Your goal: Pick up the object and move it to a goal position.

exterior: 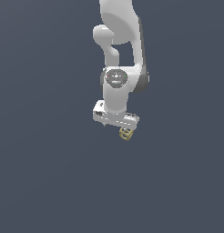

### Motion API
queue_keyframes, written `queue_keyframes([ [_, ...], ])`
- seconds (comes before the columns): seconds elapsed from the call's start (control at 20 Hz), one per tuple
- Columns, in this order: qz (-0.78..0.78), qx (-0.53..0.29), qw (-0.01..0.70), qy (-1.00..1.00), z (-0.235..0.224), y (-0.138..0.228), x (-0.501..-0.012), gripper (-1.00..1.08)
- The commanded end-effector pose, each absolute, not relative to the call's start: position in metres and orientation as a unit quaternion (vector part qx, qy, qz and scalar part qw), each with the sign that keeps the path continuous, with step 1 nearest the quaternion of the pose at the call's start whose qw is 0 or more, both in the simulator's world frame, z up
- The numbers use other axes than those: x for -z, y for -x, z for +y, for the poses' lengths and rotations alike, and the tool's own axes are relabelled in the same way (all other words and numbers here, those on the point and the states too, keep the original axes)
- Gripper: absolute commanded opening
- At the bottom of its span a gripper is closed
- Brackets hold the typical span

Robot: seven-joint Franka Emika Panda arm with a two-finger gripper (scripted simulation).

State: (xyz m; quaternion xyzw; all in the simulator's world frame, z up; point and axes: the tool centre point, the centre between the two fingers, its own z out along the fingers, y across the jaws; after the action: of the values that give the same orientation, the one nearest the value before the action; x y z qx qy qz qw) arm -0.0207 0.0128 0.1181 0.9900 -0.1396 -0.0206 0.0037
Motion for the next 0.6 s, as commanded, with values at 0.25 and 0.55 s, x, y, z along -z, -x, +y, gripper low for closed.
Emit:
queue_keyframes([
  [0.25,-0.214,0.012,0.003,-0.977,0.043,0.028,-0.106,1.00],
  [0.55,-0.265,0.006,0.002,-0.964,0.063,0.034,-0.097,1.00],
])
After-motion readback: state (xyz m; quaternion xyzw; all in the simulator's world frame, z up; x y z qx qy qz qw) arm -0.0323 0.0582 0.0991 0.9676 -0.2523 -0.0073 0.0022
